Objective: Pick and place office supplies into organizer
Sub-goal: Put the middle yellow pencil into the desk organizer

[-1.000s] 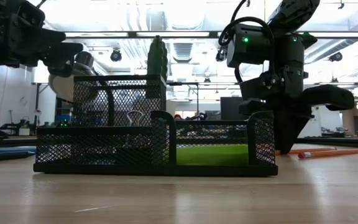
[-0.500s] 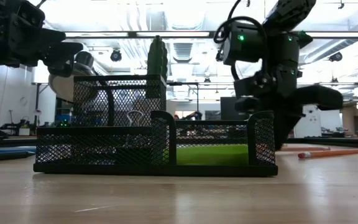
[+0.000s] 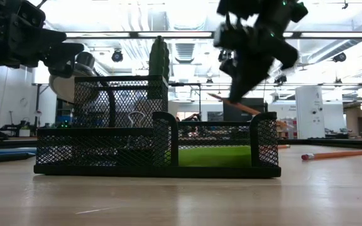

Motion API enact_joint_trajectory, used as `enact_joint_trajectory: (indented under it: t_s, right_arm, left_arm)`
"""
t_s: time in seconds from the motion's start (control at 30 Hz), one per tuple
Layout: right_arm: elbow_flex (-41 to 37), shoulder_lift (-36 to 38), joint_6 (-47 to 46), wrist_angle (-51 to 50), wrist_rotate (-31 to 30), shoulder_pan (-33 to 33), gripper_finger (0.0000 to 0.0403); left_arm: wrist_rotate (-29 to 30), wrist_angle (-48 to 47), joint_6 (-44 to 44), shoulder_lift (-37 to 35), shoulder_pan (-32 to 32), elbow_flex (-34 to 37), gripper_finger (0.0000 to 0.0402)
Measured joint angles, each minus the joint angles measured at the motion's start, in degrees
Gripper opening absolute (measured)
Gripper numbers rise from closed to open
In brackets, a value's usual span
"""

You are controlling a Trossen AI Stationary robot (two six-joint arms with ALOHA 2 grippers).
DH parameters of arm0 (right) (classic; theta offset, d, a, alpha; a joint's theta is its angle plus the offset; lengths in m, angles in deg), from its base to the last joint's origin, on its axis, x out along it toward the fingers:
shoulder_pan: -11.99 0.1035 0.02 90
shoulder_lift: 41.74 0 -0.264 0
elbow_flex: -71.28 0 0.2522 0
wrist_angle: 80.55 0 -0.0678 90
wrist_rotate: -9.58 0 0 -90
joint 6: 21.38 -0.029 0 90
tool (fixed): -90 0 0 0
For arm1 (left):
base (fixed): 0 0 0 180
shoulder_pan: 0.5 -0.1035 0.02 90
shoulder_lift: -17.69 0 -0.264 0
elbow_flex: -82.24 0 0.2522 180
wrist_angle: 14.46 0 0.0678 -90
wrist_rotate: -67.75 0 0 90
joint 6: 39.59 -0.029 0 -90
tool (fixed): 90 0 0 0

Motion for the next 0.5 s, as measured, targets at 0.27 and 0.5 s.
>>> enact_joint_trajectory:
  t_s: [0.27, 0.5]
  right_arm:
    - [-0.1, 1.2, -11.8, 10.1, -13.4, 4.4, 0.0011]
    - [-0.1, 1.7, -12.8, 21.5, -20.9, 8.0, 0.0011]
  left_arm:
    - [0.0, 0.0, 0.0, 0.0, 0.0, 0.0, 0.0169]
    - [0.0, 0.0, 0.0, 0.0, 0.0, 0.0, 0.0170]
